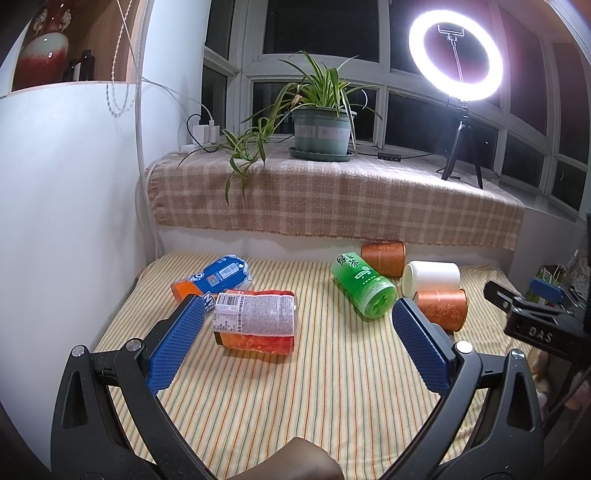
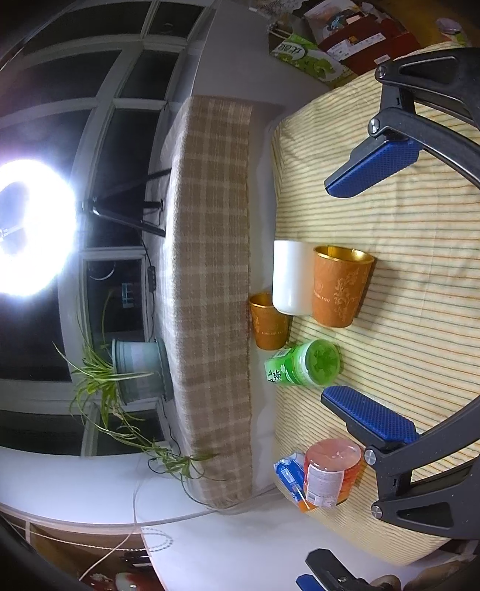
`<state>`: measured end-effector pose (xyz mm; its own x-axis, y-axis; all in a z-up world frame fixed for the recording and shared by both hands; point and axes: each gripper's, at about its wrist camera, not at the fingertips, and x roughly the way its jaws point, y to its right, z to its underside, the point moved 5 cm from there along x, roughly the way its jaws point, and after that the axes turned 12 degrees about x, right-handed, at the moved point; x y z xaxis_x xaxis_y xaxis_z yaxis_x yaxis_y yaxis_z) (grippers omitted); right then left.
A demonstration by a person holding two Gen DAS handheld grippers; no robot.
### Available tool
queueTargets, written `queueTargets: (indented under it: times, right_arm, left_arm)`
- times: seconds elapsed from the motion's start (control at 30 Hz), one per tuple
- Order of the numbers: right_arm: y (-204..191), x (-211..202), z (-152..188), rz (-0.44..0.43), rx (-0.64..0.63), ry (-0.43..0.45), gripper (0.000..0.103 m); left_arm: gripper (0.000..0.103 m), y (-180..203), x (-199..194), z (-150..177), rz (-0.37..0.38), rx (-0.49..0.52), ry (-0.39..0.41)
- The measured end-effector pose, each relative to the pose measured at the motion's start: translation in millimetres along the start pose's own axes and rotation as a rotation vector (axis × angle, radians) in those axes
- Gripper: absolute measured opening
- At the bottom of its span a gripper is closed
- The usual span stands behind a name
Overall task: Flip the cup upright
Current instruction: 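Move the right tool to the green tea bottle and close on it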
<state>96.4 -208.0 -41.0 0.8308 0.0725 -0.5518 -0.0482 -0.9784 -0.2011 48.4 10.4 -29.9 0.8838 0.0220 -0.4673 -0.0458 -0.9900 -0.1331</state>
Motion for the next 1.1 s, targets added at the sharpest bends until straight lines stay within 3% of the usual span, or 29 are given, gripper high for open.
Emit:
queueTargets:
  times: [0.43, 0.67, 0.83, 1.1]
  right_arm:
    - [-38, 65, -19, -0.116, -0.071, -0.137, 0.103]
    - [-76, 120, -28, -0.190, -0.156, -0.283, 0.101]
    - [-96, 155, -25, -0.206, -0.199, -0.387, 0.093]
    - [-117, 205, -12, -0.163, -0.251, -0.526, 0.085]
  left_arm:
    - [0.103, -22, 7, 24, -0.022, -0.018, -0.074]
    - [0.103, -38, 6, 39, -0.013, -0.036, -0.106]
    - [0.103, -53, 6, 48, -0.024, -0.066, -0.129]
    - [0.103, -65, 6, 54, -0.037, -0.087, -0.138]
